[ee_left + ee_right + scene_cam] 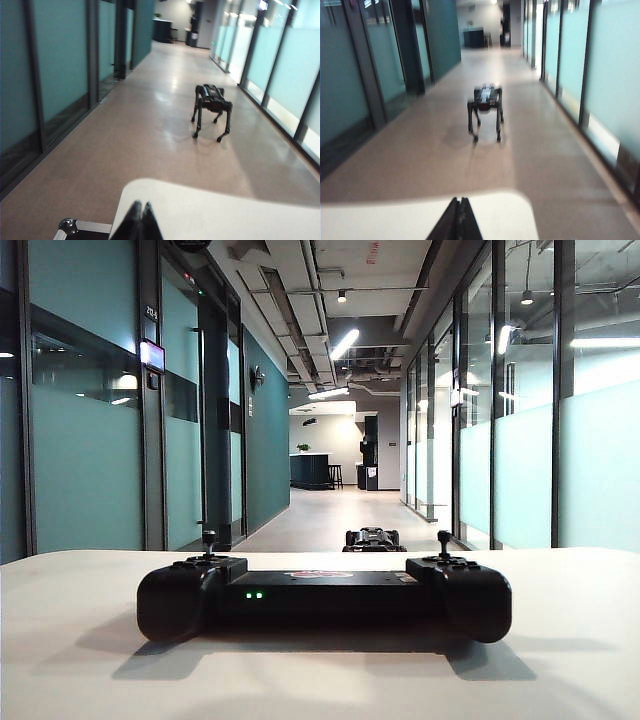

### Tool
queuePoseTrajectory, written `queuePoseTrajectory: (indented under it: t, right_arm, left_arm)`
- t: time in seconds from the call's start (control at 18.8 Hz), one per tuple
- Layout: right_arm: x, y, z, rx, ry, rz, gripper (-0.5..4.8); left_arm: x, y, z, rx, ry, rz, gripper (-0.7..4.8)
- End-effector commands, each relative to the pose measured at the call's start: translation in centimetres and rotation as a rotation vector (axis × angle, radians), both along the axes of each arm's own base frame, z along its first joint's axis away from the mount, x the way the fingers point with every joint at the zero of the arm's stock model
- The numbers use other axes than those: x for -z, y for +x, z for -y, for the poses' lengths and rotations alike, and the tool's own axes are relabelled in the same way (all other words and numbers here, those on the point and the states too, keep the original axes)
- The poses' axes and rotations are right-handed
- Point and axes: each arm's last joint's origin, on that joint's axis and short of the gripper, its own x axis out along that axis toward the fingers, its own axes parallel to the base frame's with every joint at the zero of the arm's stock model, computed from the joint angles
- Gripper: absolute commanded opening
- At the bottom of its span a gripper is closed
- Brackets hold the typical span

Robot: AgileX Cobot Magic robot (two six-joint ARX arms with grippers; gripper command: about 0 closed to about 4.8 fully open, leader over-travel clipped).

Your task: Push the left joystick on the remote control sitting on the white table forward to make the robot dog walk in a straight line until it approaches the door.

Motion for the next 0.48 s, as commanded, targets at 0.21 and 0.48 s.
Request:
queuePoseTrajectory:
  t: [0.21, 0.48]
  right_arm:
    - [-5.8, 0.5, 0.0, -0.001, 0.006, -0.090, -0.03]
    - [-11.8, 3.4, -1.0, -0.133, 0.101, -0.303, -0.04]
  left_arm:
    - [-4.0, 0.4, 0.1, 0.045, -0.024, -0.050, -0.05]
    - [-8.6, 2.9, 0.7, 0.143, -0.051, -0.113, -0.05]
